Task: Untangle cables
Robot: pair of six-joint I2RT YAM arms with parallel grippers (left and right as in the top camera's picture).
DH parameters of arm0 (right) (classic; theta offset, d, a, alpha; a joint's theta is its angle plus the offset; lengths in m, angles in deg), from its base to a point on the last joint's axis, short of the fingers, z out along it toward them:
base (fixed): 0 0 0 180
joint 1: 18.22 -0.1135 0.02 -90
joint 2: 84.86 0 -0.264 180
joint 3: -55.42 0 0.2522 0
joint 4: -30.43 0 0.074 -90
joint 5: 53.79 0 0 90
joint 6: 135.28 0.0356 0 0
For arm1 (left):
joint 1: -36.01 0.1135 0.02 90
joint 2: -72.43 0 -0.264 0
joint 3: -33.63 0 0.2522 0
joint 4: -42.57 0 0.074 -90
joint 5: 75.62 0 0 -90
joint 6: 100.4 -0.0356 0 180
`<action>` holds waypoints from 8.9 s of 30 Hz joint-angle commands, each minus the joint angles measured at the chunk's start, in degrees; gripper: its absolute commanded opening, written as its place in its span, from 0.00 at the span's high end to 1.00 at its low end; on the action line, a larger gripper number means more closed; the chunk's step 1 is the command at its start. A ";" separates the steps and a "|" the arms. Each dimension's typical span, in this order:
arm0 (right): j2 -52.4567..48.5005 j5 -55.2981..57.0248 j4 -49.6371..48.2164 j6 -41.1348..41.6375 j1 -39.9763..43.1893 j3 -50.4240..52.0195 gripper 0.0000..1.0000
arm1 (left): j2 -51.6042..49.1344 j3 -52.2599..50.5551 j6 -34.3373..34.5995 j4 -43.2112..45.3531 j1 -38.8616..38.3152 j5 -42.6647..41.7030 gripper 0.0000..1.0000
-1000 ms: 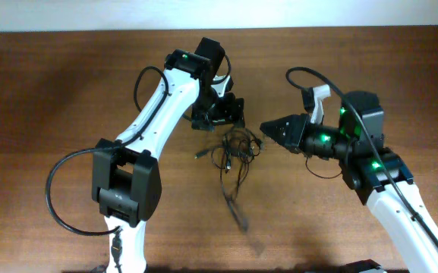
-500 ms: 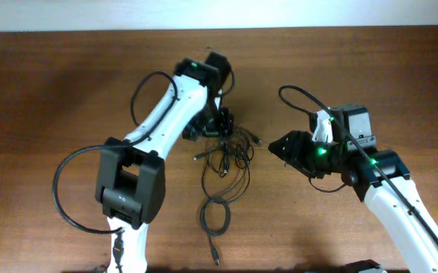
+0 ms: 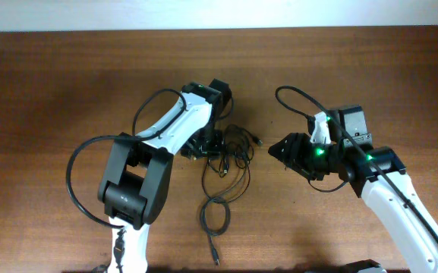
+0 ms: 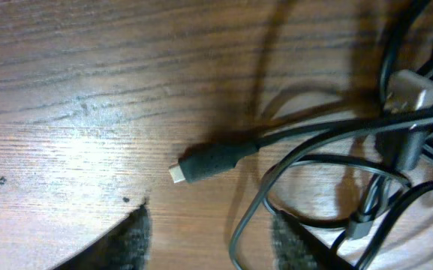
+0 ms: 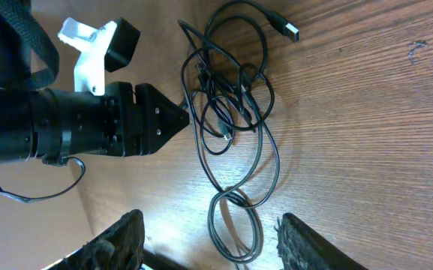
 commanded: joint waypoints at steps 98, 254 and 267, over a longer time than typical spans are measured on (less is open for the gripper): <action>-4.79 13.90 -5.95 -4.74 5.73 -0.42 0.17 | 13.22 27.08 -10.84 5.40 6.60 -90.07 1.00; 3.72 0.09 -8.00 -10.36 18.21 -0.52 0.02 | 6.29 56.37 -28.68 -11.56 -11.80 -50.31 1.00; 3.74 -30.95 -20.92 -5.11 18.14 -0.52 0.01 | 9.57 56.37 -26.86 -8.22 -10.71 -42.03 1.00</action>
